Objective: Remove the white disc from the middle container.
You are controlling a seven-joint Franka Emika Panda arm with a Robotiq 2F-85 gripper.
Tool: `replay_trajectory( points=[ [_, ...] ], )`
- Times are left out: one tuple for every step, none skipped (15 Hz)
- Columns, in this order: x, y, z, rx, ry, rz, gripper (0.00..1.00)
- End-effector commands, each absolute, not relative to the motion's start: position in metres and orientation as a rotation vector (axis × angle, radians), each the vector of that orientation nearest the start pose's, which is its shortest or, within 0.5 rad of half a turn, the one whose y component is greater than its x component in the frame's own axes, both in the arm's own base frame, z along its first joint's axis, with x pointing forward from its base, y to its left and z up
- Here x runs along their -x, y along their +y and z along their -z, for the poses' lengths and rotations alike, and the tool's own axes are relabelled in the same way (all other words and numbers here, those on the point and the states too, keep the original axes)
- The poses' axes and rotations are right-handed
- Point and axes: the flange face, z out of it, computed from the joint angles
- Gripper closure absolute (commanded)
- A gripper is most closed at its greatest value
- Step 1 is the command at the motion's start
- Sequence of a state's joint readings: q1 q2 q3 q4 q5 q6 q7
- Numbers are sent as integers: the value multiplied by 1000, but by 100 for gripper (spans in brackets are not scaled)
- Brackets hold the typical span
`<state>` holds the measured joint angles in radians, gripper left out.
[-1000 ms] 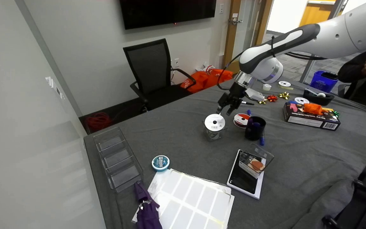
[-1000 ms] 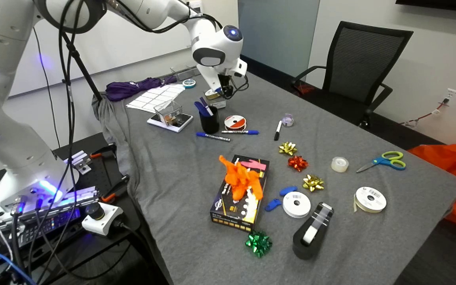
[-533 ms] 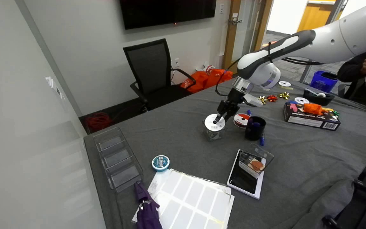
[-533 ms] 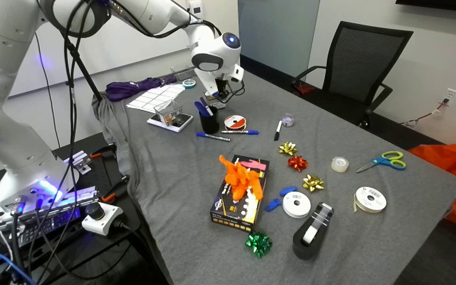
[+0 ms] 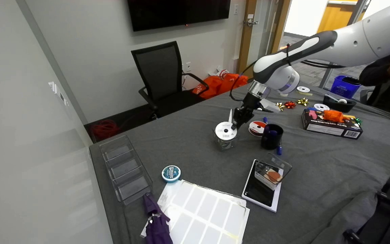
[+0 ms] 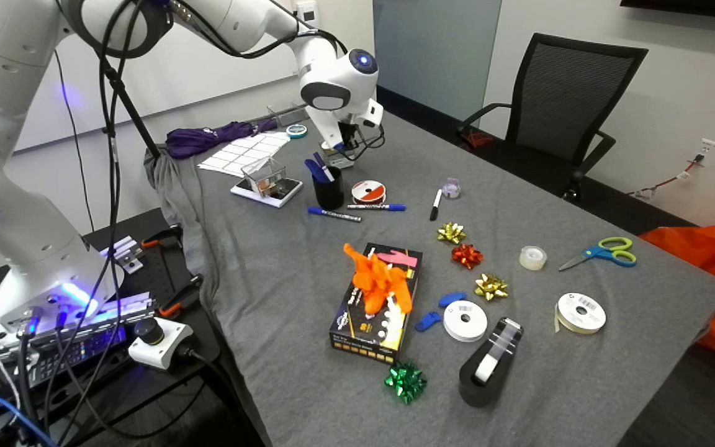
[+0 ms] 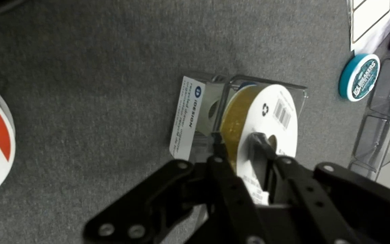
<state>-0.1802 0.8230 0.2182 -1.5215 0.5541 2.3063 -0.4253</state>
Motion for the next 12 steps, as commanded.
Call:
replay_trajectory(
  points=[
    [-706, 8, -190, 2585, -23, 104, 100],
    [-707, 8, -192, 2579, -21, 110, 100],
    [-708, 8, -194, 2578, -19, 116, 100],
    [-710, 8, -194, 2578, -14, 123, 100],
    [-711, 8, -193, 2576, -12, 128, 99],
    [-711, 8, -192, 2575, -8, 131, 100],
    [-712, 9, -192, 2571, -4, 134, 100],
    [-712, 9, -192, 2569, -1, 132, 100],
    [-712, 10, -193, 2561, 2, 127, 100],
    [-711, 11, -194, 2555, 2, 124, 100],
    [-710, 11, -197, 2542, 3, 115, 100],
    [-708, 12, -201, 2527, 2, 106, 100]
  ],
)
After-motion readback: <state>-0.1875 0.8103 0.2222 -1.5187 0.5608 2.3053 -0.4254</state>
